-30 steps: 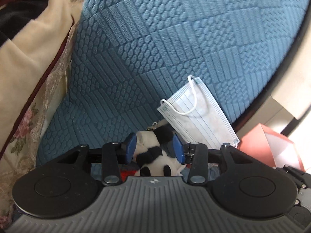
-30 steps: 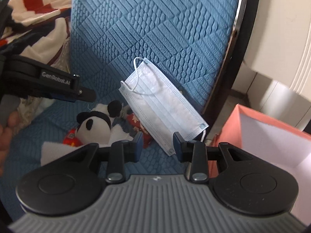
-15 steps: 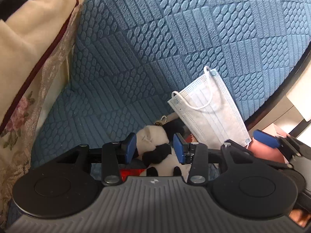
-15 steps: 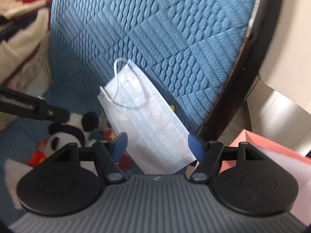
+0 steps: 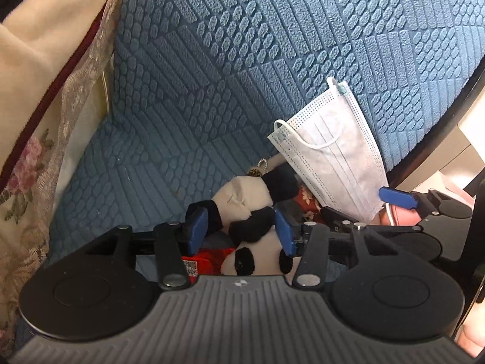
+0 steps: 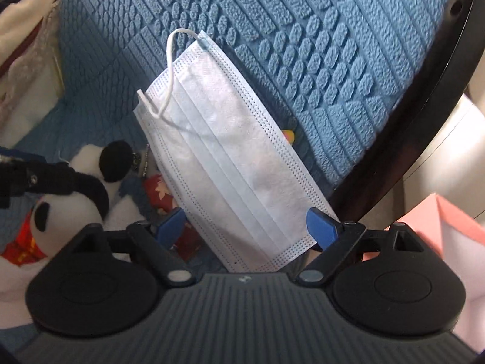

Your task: Organize soft objects

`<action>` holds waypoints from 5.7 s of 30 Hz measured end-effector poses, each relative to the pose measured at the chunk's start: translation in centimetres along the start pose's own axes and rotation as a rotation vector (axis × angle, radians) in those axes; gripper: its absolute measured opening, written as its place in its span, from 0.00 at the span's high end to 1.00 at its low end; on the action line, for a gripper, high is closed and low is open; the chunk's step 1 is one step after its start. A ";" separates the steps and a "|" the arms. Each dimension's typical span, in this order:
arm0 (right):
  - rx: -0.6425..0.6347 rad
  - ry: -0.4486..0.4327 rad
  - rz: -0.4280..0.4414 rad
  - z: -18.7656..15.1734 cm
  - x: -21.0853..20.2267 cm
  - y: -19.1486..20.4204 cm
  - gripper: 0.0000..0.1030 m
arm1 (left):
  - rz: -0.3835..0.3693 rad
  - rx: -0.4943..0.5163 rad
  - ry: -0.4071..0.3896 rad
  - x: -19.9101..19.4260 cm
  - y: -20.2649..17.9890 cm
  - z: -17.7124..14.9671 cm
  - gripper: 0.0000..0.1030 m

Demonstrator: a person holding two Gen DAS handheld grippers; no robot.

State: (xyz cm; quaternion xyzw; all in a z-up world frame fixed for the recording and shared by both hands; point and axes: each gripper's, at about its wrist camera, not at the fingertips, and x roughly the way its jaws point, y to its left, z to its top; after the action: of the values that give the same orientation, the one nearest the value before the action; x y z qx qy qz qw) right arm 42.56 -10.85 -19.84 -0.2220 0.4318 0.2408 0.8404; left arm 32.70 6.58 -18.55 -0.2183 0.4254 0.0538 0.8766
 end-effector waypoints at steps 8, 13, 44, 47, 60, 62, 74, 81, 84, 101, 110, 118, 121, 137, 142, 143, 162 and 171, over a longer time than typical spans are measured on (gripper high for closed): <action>0.108 0.058 0.109 -0.3 0.8 -1.7 0.25 | -0.004 -0.014 0.011 0.1 0.3 0.1 0.45; 0.129 0.081 0.173 -0.9 0.7 -1.8 0.49 | -0.009 -0.046 -0.012 -0.6 0.7 0.4 0.45; 0.228 -0.043 0.260 0.8 -7.5 -1.9 0.96 | -0.069 0.015 0.003 -1.0 -0.9 -1.7 0.56; 0.231 -0.049 0.266 0.4 -8.2 -1.6 0.96 | -0.076 0.017 -0.001 -1.2 -0.9 -1.7 0.58; 0.304 -0.067 0.292 -0.8 -11.2 -0.7 0.96 | -0.111 -0.016 -0.051 -4.7 0.2 -2.2 0.59; 0.320 -0.073 0.293 -1.2 -11.8 -0.7 0.96 | -0.115 -0.013 -0.057 -5.5 0.4 -2.4 0.59; 0.321 -0.069 0.244 -4.3 -14.2 1.2 0.94 | -0.116 -0.003 -0.088 -11.0 2.7 -5.1 0.59; 0.292 -0.021 0.181 -5.0 -10.7 1.4 0.92 | -0.094 -0.045 -0.094 -11.9 3.9 -5.8 0.59; 0.265 0.005 0.176 -5.2 -9.1 1.8 0.58 | -0.085 -0.062 -0.090 -11.7 4.3 -5.7 0.59; 0.181 0.013 0.129 -5.6 -4.1 2.0 0.41 | -0.084 -0.132 -0.066 -10.4 5.6 -5.2 0.59; 0.165 0.051 0.142 -4.9 -4.2 2.7 0.78 | -0.085 -0.134 -0.064 -10.1 5.4 -5.0 0.59; 0.204 0.069 0.117 -4.9 -4.6 2.3 0.93 | -0.084 -0.132 -0.065 -10.1 5.4 -5.1 0.59; 0.228 0.060 0.112 -5.0 -5.3 2.1 0.93 | -0.086 -0.128 -0.067 -10.2 5.4 -5.1 0.59; 0.280 -0.019 0.091 -6.1 -12.3 0.9 0.94 | -0.110 -0.056 -0.098 -11.9 3.9 -5.5 0.59; 0.285 -0.019 0.091 -7.4 -14.2 1.5 0.93 | -0.111 -0.008 -0.107 -12.6 3.1 -6.3 0.59; 0.290 -0.016 0.093 -7.6 -14.6 1.6 0.93 | -0.110 -0.002 -0.104 -12.7 2.9 -6.4 0.59; 0.367 -0.061 0.091 -10.9 -20.5 1.5 0.93 | -0.145 0.012 -0.075 -15.8 0.0 -8.2 0.64; 0.363 -0.085 0.089 -9.7 -21.8 0.1 0.93 | -0.138 0.023 -0.095 -16.5 -2.3 -7.8 0.67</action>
State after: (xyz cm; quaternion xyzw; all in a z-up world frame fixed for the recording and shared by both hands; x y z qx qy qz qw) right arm 25.34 -21.09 -6.80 -0.0371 0.4416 0.2050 0.8727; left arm 17.25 2.72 -9.31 -0.2343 0.3676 -0.0015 0.9000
